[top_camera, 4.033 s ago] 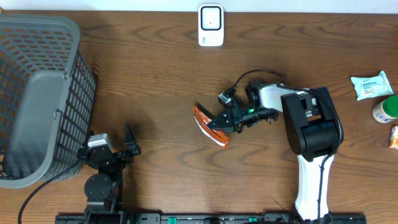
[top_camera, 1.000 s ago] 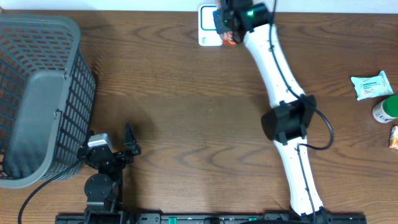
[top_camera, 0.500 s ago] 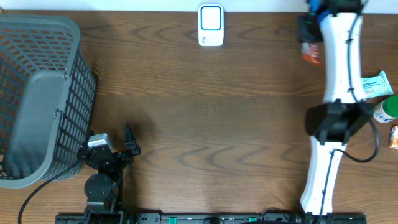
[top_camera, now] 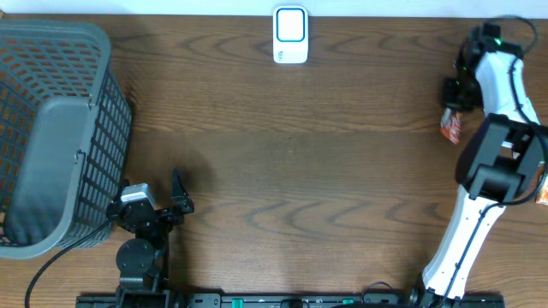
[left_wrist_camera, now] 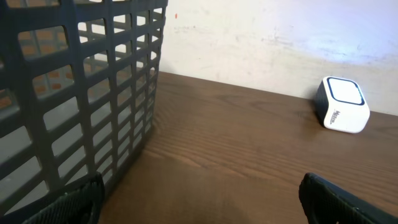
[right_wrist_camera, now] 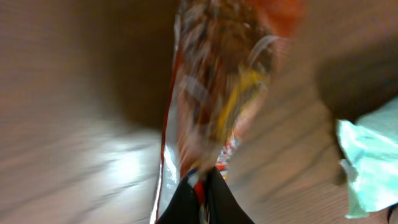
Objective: Scan the item barcode
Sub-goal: 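Carry the snack bar to the right table edge and release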
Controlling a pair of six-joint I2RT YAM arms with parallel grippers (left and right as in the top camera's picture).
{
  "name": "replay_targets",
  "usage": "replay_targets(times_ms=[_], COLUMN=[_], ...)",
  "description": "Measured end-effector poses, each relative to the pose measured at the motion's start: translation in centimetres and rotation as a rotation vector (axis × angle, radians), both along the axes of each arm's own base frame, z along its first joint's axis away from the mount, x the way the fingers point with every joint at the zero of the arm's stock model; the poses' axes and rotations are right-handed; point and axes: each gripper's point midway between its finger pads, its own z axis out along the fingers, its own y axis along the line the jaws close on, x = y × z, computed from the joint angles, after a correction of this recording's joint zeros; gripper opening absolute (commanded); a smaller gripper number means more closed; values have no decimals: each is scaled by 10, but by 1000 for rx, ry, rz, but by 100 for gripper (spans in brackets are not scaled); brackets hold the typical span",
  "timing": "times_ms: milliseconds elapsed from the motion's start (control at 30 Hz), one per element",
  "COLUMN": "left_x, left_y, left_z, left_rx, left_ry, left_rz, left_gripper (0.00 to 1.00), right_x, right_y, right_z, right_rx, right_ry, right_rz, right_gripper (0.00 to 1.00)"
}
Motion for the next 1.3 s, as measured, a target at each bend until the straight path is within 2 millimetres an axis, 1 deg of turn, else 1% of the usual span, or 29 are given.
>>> replay_targets(times_ms=[100, 167, 233, 267, 300, 367, 400, 433, 500, 567, 633, 667, 700, 767, 800, 833, 867, 933, 967, 1033, 1067, 1133, 1200, 1300], left_x=[0, 0, 0, 0, 0, 0, 0, 0, 0, 0, 0, 0, 0, 0, 0, 0, 0, 0, 0, 0, 0, 0, 0, 0], left_y=[0, 0, 0, 0, 0, 0, 0, 0, 0, 0, 0, 0, 0, 0, 0, 0, 0, 0, 0, 0, 0, 0, 0, 0], left_z=[0, 0, 0, 0, 0, 0, 0, 0, 0, 0, 0, 0, 0, 0, 0, 0, 0, 0, 0, 0, 0, 0, 0, 0], left_rx=[0, 0, 0, 0, 0, 0, 0, 0, 0, 0, 0, 0, 0, 0, 0, 0, 0, 0, 0, 0, 0, 0, 0, 0], left_ry=[0, 0, 0, 0, 0, 0, 0, 0, 0, 0, 0, 0, 0, 0, 0, 0, 0, 0, 0, 0, 0, 0, 0, 0], left_rz=[0, 0, 0, 0, 0, 0, 0, 0, 0, 0, 0, 0, 0, 0, 0, 0, 0, 0, 0, 0, 0, 0, 0, 0], left_gripper=[100, 100, 100, 100, 100, 100, 100, 100, 100, 100, 100, 100, 100, 100, 100, 100, 100, 100, 100, 100, 100, 100, 100, 100], right_x=[-15, -28, -42, -48, -55, -61, -61, -59, -49, -34, -16, -9, -1, 11, 13, 13, 10, -5, -16, -41, -58, -84, -112, -146], right_y=[-32, -59, -81, -90, -99, -107, -107, -104, -93, -78, -61, -54, -45, -25, -10, 0, 13, 39, 51, 73, 82, 95, 104, 111], right_z=[-4, -3, -2, -2, -2, -2, -3, -3, 2, 18, 49, 67, 91, 150, 186, 215, 248, 312, 341, 393, 418, 451, 479, 507], right_rx=[-34, -64, -79, -84, -85, -75, -58, -33, 16, 54, 68, 66, 60, 41, 33, 27, 19, 6, -1, -13, -19, -32, -45, -66], right_ry=[18, 30, 46, 51, 53, 53, 46, 32, -9, -74, -161, -205, -262, -391, -469, -529, -600, -736, -799, -916, -976, -1058, -1134, -1219], right_rz=[-62, -117, -164, -185, -212, -235, -240, -240, -223, -191, -151, -130, -106, -60, -36, -18, 2, 44, 65, 103, 119, 139, 152, 161], right_gripper=[1, 1, 2, 11, 38, 53, 70, 99, 99, 99, 99, 99, 99, 99, 99, 99, 99, 99, 99, 99, 99, 99, 99, 99])
